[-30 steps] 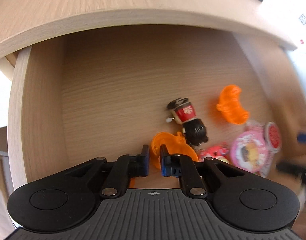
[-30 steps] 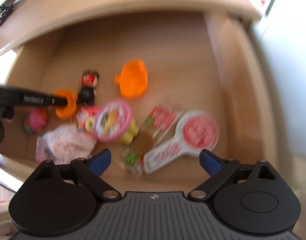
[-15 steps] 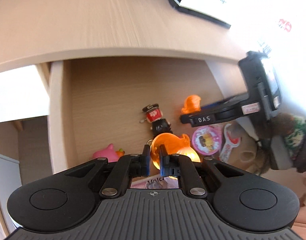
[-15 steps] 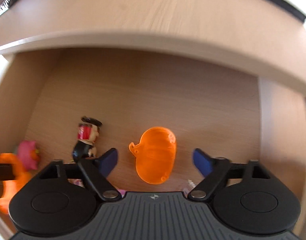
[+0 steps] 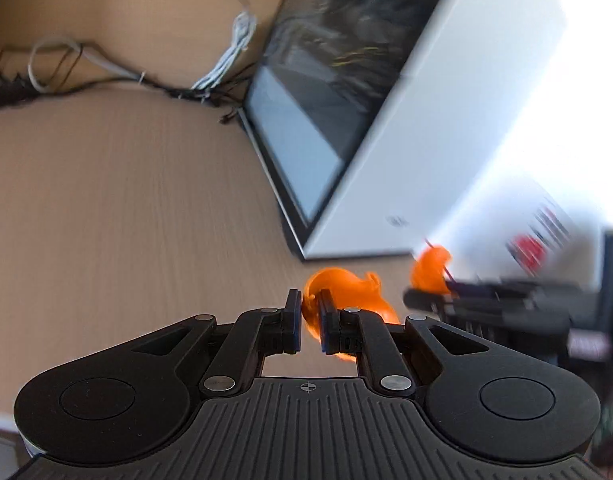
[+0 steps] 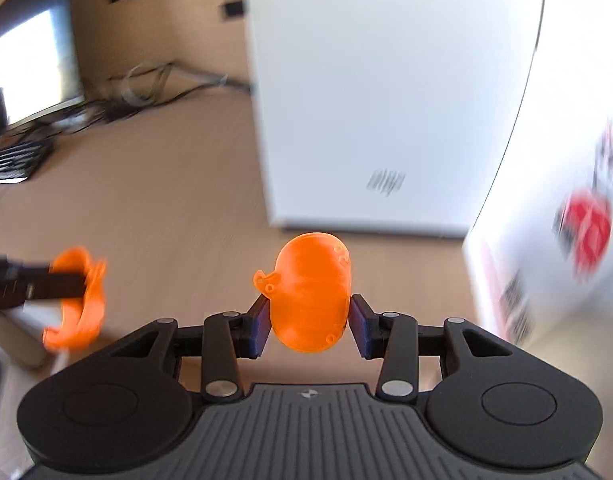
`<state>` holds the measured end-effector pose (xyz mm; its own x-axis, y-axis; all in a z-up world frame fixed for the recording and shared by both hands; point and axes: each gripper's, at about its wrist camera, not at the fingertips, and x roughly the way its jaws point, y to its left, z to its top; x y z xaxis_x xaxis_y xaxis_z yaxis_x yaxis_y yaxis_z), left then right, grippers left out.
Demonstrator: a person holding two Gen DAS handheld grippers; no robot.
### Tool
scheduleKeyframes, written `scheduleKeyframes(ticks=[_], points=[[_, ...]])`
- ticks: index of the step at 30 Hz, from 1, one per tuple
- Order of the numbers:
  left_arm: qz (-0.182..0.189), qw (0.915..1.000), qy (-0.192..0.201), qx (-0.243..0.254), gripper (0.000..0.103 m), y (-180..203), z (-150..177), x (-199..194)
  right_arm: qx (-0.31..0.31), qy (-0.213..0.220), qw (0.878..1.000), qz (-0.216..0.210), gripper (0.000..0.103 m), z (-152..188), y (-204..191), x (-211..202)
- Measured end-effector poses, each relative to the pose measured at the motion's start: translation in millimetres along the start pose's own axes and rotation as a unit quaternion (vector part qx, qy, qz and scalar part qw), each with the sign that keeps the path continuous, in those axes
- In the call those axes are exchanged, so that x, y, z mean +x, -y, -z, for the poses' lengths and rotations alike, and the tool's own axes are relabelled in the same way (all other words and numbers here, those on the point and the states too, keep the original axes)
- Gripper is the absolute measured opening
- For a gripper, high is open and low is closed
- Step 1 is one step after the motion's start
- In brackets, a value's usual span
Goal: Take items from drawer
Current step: 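Lift both pumpkin cups and set them on the desk beside the white case, then grasp the red-black figure keychain with the left tool while the right grasps the yellow pudding cup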
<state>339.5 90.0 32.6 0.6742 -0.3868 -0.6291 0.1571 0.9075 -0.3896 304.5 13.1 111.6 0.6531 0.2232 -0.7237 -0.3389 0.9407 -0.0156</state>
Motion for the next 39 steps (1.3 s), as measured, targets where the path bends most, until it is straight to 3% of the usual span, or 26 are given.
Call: scheduleKeyframes(ticks=[3,7,11,14,16,17,23,28,33,39], points=[[-0.032,0.9992,-0.021,0.013,0.011,-10,-16,40,0.009,-0.013,1.0,0.008,0.041,-10,0,32],[-0.074,0.9955,-0.055,0.023,0.012,-19,-14,93,-0.008,-0.029,0.999,0.023,0.041,-14,-2,71],[-0.081,0.9947,-0.059,0.019,0.013,-30,-8,105,-0.021,-0.039,0.999,0.029,0.041,-15,-4,94],[-0.085,0.9944,-0.04,0.05,0.016,-30,-1,106,-0.02,-0.048,0.998,0.021,0.042,-15,-4,102],[-0.084,0.9949,-0.034,0.045,0.016,-32,0,105,-0.019,-0.046,0.998,0.022,0.049,-15,-4,106],[-0.082,0.9955,-0.032,0.036,0.016,-35,-1,103,-0.02,-0.048,0.998,0.023,0.059,-16,-3,107],[-0.073,0.9969,0.02,0.023,0.017,-29,0,58,-0.012,-0.008,1.0,0.019,0.064,-22,-2,71],[-0.066,0.9969,0.035,0.024,0.017,-22,15,-6,0.024,0.019,0.999,-0.023,0.074,-7,-2,12],[-0.049,0.9988,-0.005,-0.004,0.017,-30,53,-53,0.004,0.005,0.999,-0.043,0.083,23,-24,-14],[-0.073,0.9898,-0.122,-0.008,0.017,-52,118,-59,-0.004,-0.014,0.998,-0.057,0.085,69,-36,-21]])
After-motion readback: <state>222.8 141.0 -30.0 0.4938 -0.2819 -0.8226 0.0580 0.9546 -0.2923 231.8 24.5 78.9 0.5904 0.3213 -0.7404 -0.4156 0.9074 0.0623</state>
